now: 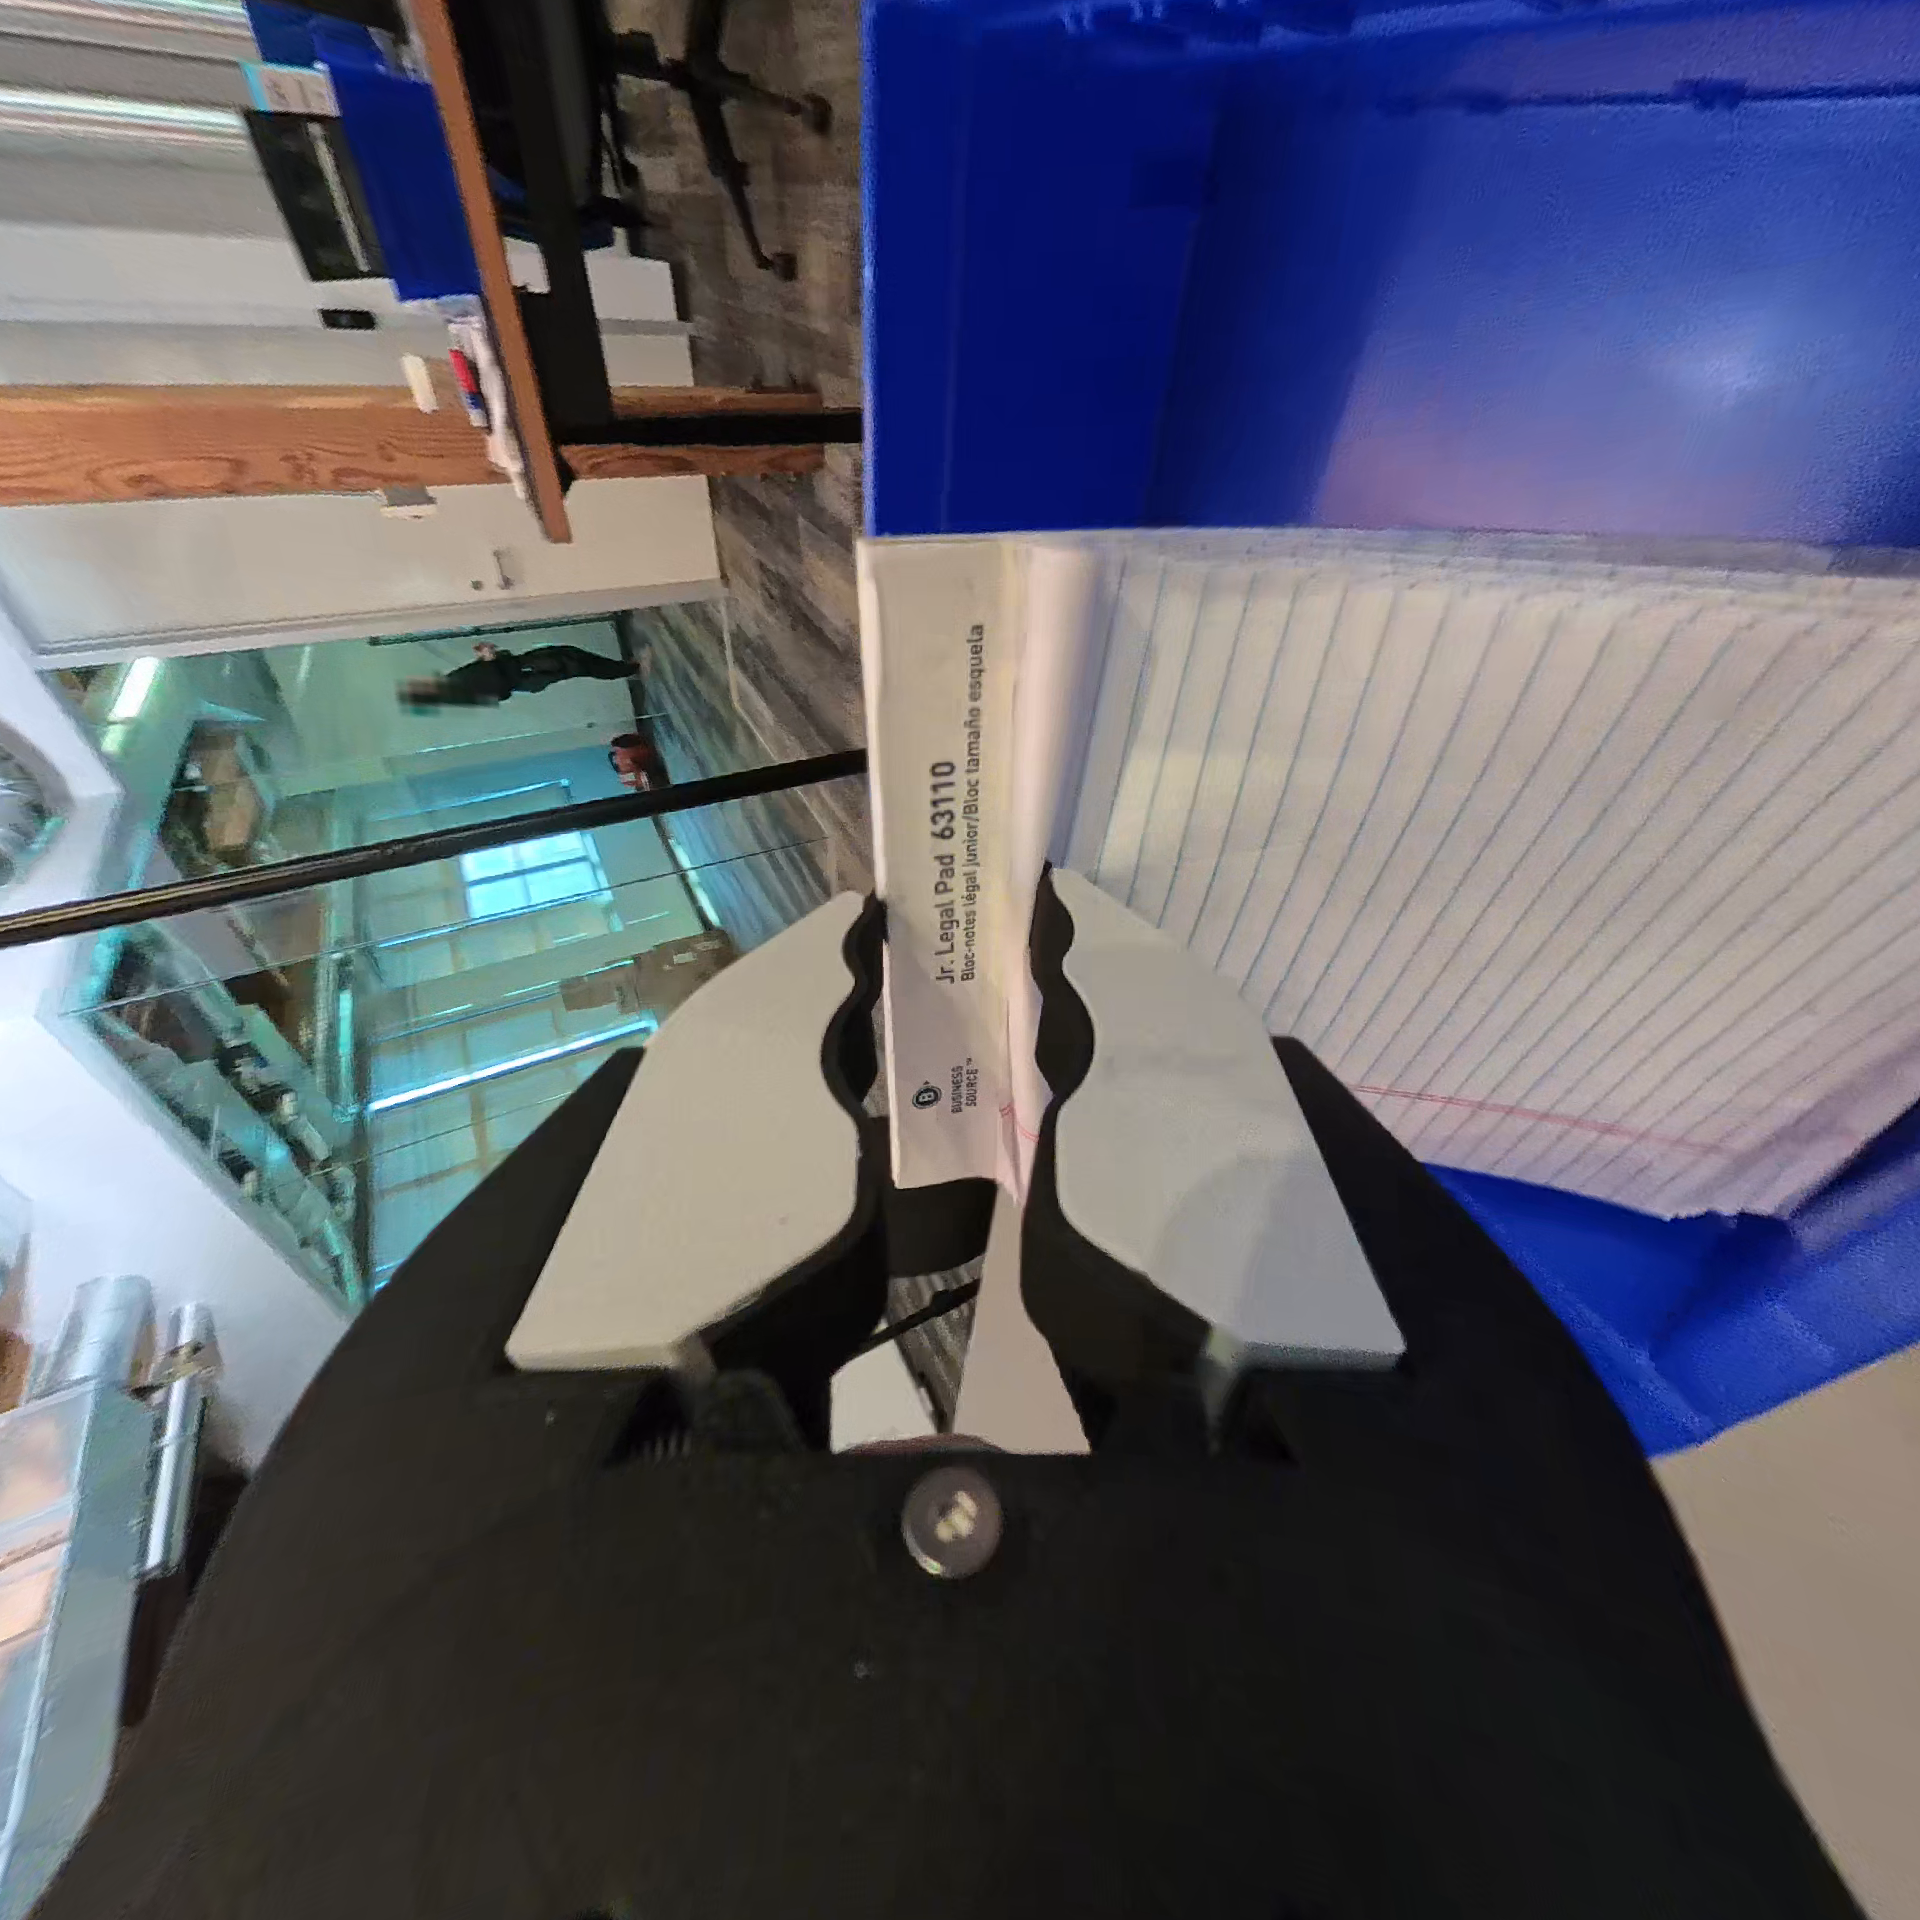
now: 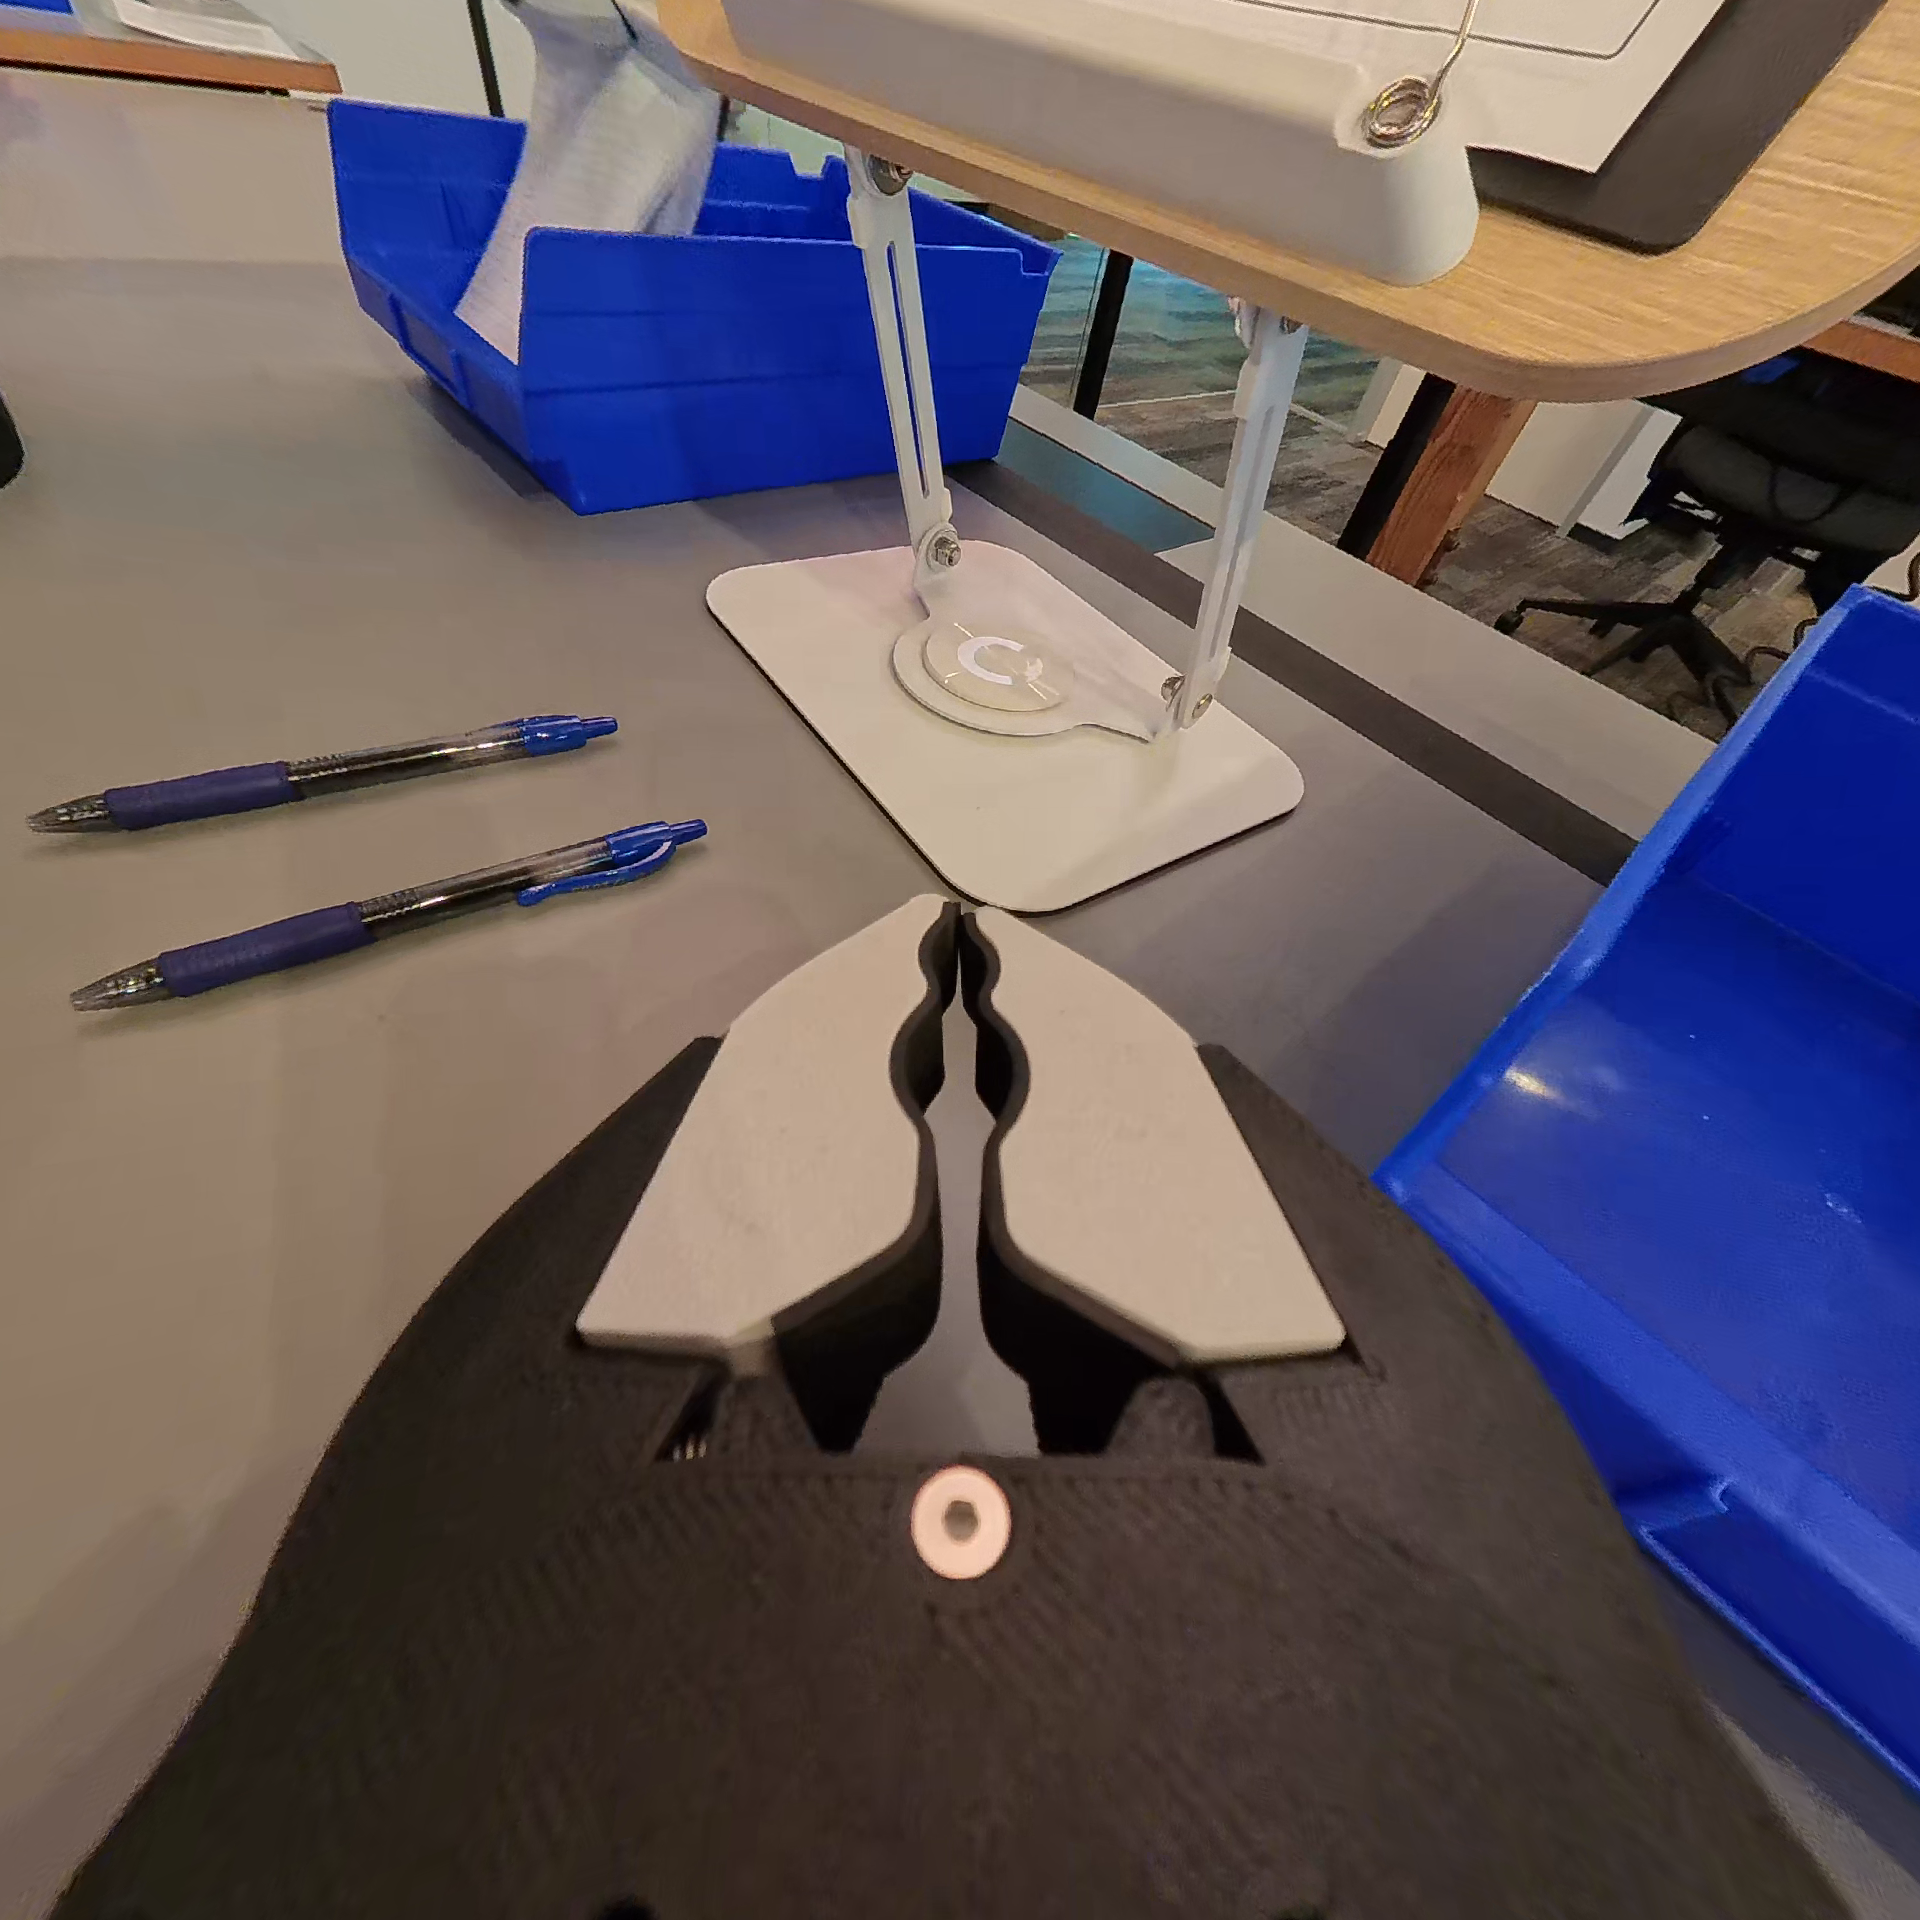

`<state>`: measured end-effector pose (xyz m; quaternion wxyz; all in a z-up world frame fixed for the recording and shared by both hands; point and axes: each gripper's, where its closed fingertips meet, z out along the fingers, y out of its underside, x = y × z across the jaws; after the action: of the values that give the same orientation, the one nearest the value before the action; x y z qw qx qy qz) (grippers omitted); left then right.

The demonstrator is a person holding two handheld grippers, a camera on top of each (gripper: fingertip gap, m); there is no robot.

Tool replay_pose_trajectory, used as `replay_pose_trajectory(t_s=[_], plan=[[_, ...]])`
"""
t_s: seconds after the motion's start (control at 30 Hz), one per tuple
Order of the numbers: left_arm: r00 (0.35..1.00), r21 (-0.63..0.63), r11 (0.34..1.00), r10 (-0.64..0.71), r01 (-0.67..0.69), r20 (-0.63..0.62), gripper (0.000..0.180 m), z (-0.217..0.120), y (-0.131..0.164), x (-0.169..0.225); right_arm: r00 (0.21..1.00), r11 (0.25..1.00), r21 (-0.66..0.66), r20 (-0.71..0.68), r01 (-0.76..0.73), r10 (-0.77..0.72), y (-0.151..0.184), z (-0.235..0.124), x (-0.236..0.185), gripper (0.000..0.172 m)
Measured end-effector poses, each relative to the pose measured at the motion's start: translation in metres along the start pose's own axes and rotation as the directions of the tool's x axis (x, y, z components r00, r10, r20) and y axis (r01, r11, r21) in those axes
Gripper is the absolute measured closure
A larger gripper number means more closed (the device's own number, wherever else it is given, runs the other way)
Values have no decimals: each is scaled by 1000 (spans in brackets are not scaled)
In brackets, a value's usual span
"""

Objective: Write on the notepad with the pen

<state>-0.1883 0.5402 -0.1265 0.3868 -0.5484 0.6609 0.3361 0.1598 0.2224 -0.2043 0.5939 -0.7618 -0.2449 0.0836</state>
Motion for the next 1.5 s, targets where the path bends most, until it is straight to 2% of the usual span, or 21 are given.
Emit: replay_pose_trajectory(t_s=[0.03,0.27,0.53,0.6,0.7,0.77,0.87,0.9,0.93,1.0,1.03,1.1,1.17,1.33,1.4,1.43,1.47,1.5], plan=[[1000,2,1000,2,-2,28,154,-8,3,-3,1000,1000,0,0,0,0,0,0,0,172],[977,76,997,-42,27,210,159,-69,11,-12,1000,1000,-6,0,4,-4,1,1,0,172],[942,125,989,-110,73,318,160,-114,18,-20,1000,1000,-14,-6,14,-14,1,2,0,172],[927,144,988,-112,64,358,160,-137,19,-34,1000,1000,-16,-8,17,-17,2,2,0,172],[932,201,979,-105,35,347,160,-182,11,-51,1000,1000,-20,-9,19,-19,2,2,0,172],[961,240,970,-102,39,259,160,-211,1,-51,1000,1000,-20,-9,18,-19,2,3,0,172],[997,324,946,-41,20,59,156,-245,-25,-25,1000,1000,-20,-8,19,-19,2,3,0,172],[997,323,945,-23,46,-76,159,-250,-31,-6,1000,1000,-21,-8,21,-21,2,3,0,172],[977,304,951,13,53,-212,159,-253,-35,19,1000,1000,-22,-7,23,-23,2,3,0,172],[927,315,948,76,47,-368,159,-250,-49,64,1000,999,-20,-5,26,-26,2,3,-1,172],[873,304,951,105,51,-476,159,-244,-54,94,1000,999,-21,-4,27,-27,2,3,-1,172],[820,313,948,135,57,-557,159,-224,-66,137,999,999,-22,-3,32,-32,2,4,-2,172],[734,290,952,130,95,-666,158,-203,-75,175,999,999,-25,-5,36,-37,2,4,-2,172],[643,244,960,100,140,-759,149,-158,-96,225,999,998,-33,-5,47,-48,3,4,-4,172],[624,261,948,93,182,-775,131,-155,-101,230,999,998,-34,-6,47,-47,4,4,-3,172],[613,245,946,68,210,-787,110,-155,-100,228,999,998,-34,-5,45,-46,4,4,-3,172],[616,236,944,47,229,-786,106,-156,-97,222,999,998,-35,-5,44,-45,4,4,-3,172],[634,264,932,50,247,-772,117,-160,-94,213,999,998,-36,-5,45,-45,4,4,-3,172]])
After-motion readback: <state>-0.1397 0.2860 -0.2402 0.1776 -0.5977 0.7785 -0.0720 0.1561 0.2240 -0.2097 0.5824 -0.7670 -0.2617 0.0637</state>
